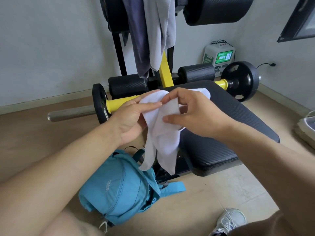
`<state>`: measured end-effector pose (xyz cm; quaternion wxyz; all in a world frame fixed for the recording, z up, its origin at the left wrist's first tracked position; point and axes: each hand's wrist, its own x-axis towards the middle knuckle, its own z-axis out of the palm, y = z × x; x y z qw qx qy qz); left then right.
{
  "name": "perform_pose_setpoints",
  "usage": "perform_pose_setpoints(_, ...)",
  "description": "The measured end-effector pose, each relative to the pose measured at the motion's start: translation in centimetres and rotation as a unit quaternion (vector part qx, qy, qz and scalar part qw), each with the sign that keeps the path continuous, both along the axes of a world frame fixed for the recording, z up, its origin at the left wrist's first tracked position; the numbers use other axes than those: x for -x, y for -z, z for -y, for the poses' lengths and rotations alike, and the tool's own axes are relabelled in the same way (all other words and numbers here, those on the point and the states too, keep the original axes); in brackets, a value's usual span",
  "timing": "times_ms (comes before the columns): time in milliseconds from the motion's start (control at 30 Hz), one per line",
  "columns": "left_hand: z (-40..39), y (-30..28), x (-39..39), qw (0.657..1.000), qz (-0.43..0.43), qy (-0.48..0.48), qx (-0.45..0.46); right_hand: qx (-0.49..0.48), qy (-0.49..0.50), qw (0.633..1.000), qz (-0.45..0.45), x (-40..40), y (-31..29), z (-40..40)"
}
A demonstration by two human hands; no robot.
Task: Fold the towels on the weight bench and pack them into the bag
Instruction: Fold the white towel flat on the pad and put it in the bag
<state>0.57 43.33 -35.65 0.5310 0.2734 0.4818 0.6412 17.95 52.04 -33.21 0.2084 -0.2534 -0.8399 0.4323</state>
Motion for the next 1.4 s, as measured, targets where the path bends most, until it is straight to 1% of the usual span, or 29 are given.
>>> perform_pose_setpoints(100,0.1,0.0,0.5,0.999,0.007,-0.044,-0.001,-0.025,-0.036,0.998,0.035,-0.4,-0.1,-0.1)
perform_pose_setpoints(167,0.2,0.0,0.5,0.998,0.008,-0.057,0.004,-0.041,-0.042,0.997,0.046,-0.7,0.0,0.1)
perform_pose_setpoints(233,0.3,0.1,0.4,0.998,-0.005,-0.057,0.004,-0.076,-0.025,0.995,0.062,-0.7,0.1,0.5)
perform_pose_setpoints(367,0.3,0.0,-0.2,0.997,-0.050,-0.052,0.001,-0.143,0.041,0.988,0.036,-0.6,0.2,0.6)
perform_pose_setpoints(467,0.5,0.1,-0.9,0.996,-0.082,-0.034,-0.003,-0.180,0.087,0.979,0.029,-0.5,0.1,0.4)
perform_pose_setpoints(567,0.6,0.1,-1.7,0.993,-0.118,-0.019,-0.012,-0.224,0.128,0.965,0.046,-0.2,0.2,0.4)
perform_pose_setpoints(633,0.7,0.0,-2.1,0.992,-0.120,-0.019,-0.020,-0.260,0.153,0.952,0.045,0.0,0.1,0.6)
perform_pose_setpoints(800,0.9,-0.4,-2.2,0.995,-0.089,-0.020,-0.028,-0.325,0.165,0.931,-0.009,0.1,-0.3,0.3)
perform_pose_setpoints(900,0.9,-0.3,-2.6,0.996,-0.078,-0.019,-0.025,-0.326,0.146,0.934,-0.014,0.3,-0.2,0.2)
perform_pose_setpoints(1067,0.9,-0.2,-2.6,0.996,-0.082,-0.007,-0.034,-0.308,0.156,0.938,-0.026,0.5,0.4,-0.1)
perform_pose_setpoints(1267,0.8,0.3,-2.6,0.989,-0.140,-0.014,-0.045,-0.277,0.142,0.950,-0.036,0.3,0.5,-0.4)
perform_pose_setpoints(1400,0.7,0.5,-2.4,0.986,-0.160,-0.026,-0.046,-0.282,0.141,0.948,-0.036,0.2,0.6,-0.7)
